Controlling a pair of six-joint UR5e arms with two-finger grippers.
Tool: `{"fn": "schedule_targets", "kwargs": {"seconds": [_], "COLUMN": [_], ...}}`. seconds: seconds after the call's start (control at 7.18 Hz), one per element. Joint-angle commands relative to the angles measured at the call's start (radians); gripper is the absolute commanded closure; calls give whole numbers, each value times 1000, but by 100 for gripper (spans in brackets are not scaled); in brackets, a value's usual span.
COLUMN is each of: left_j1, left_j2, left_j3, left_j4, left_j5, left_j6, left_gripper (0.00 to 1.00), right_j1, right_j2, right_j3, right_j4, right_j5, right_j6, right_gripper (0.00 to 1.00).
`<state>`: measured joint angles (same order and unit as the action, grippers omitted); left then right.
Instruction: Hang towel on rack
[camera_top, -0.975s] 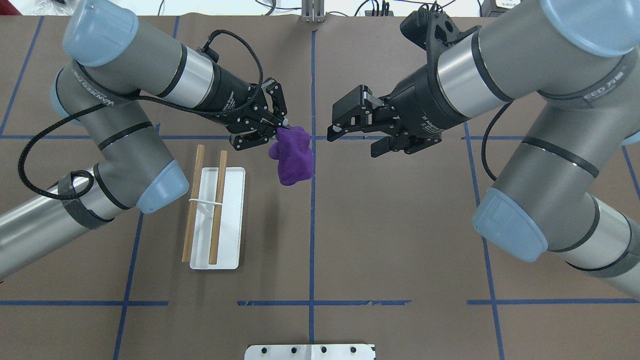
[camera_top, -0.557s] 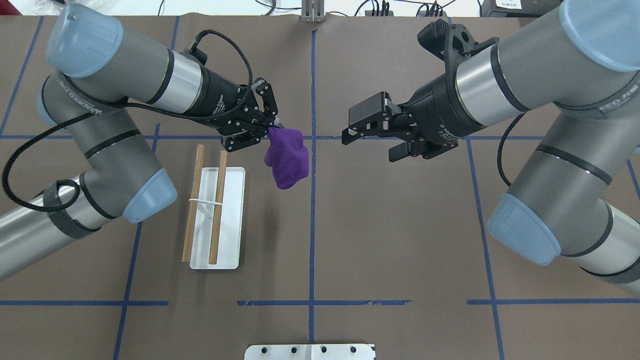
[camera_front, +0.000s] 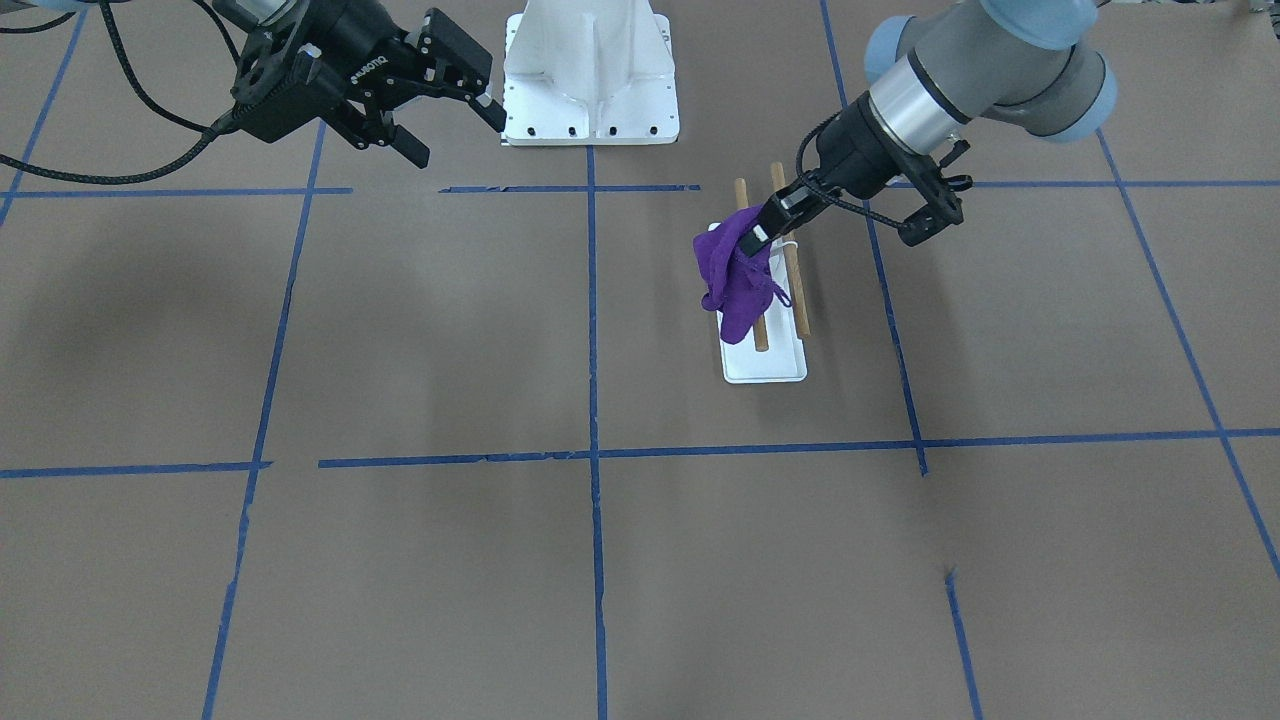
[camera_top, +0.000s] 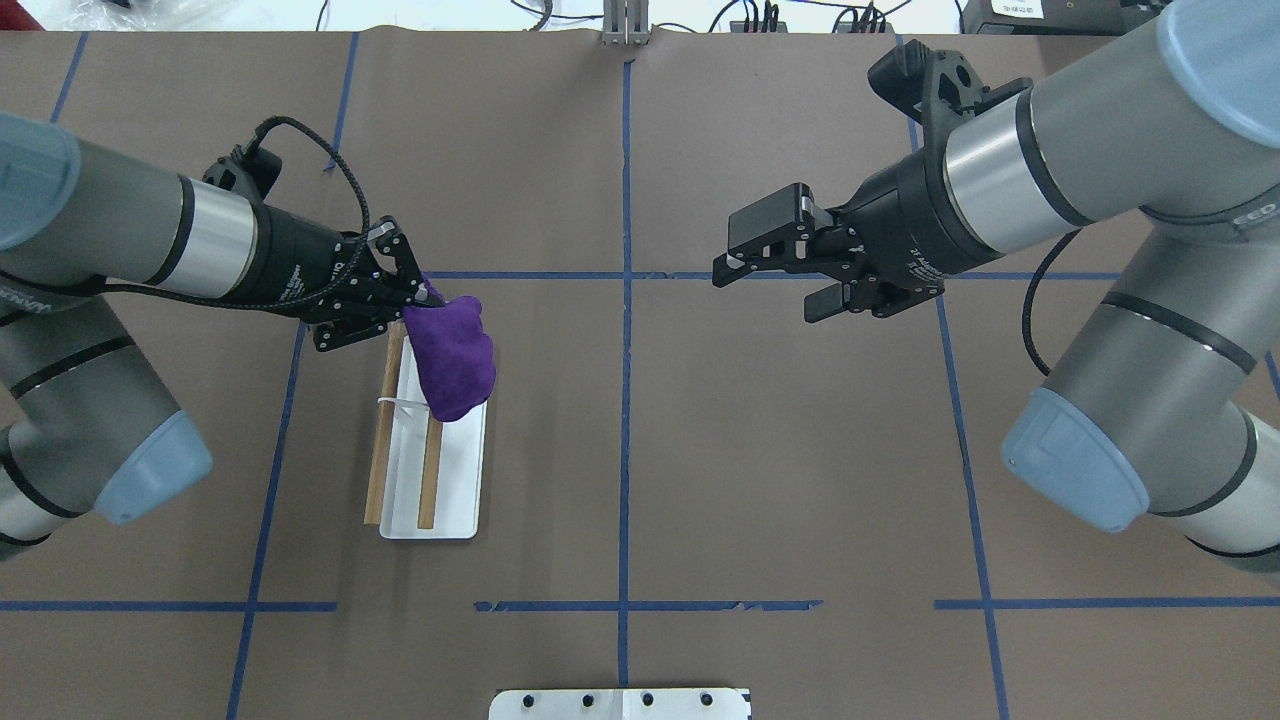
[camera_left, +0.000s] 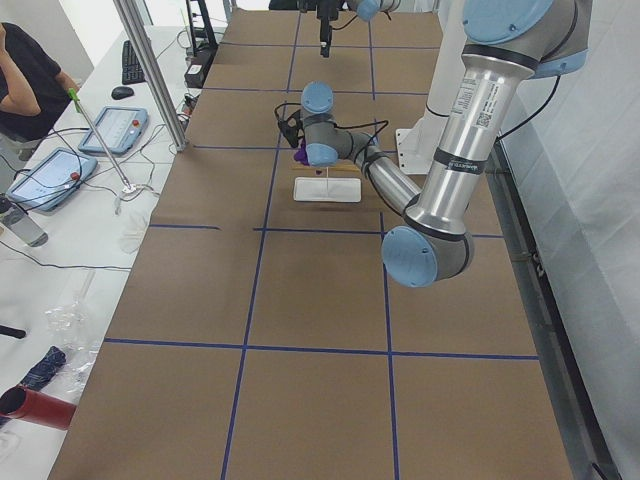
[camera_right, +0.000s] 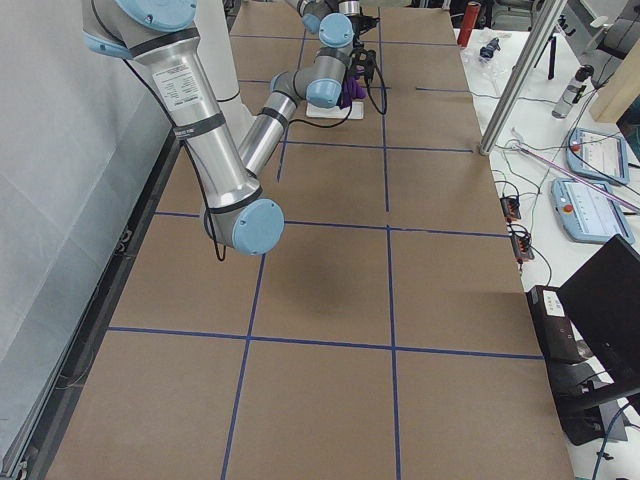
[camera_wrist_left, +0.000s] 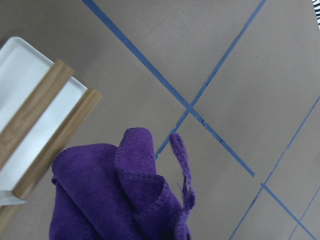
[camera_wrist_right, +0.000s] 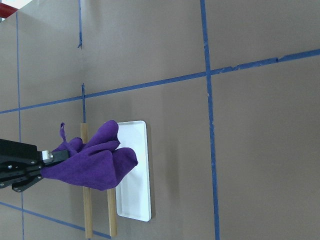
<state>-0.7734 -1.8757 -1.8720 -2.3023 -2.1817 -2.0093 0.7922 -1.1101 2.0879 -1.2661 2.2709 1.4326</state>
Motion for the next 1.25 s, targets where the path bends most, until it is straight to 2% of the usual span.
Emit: {"fn": "schedule_targets", "kwargs": {"seconds": [0.0, 0.56, 0.84, 0.98, 1.11], "left_j1": [-17, -18, -12, -11, -11], "left_j2": [93, 125, 113, 115, 124], "left_j3": [-7, 14, 30, 42, 68], "left_j4": [-2, -3, -3, -3, -43], "left_j5": [-7, -6, -6, 2, 3], "left_j6": [56, 58, 58, 57, 64], "left_gripper": [100, 100, 25, 27, 18], "right_j1": [12, 13, 13, 13, 16], "right_j2": [-8, -14, -16, -20, -22], "right_j3": [6, 11, 11, 11, 9], "right_j4": [1, -1, -1, -1, -1], "right_j5": [4, 2, 2, 1, -1], "right_j6": [-1, 0, 0, 0, 0], "right_gripper": [0, 0, 0, 0, 0]}}
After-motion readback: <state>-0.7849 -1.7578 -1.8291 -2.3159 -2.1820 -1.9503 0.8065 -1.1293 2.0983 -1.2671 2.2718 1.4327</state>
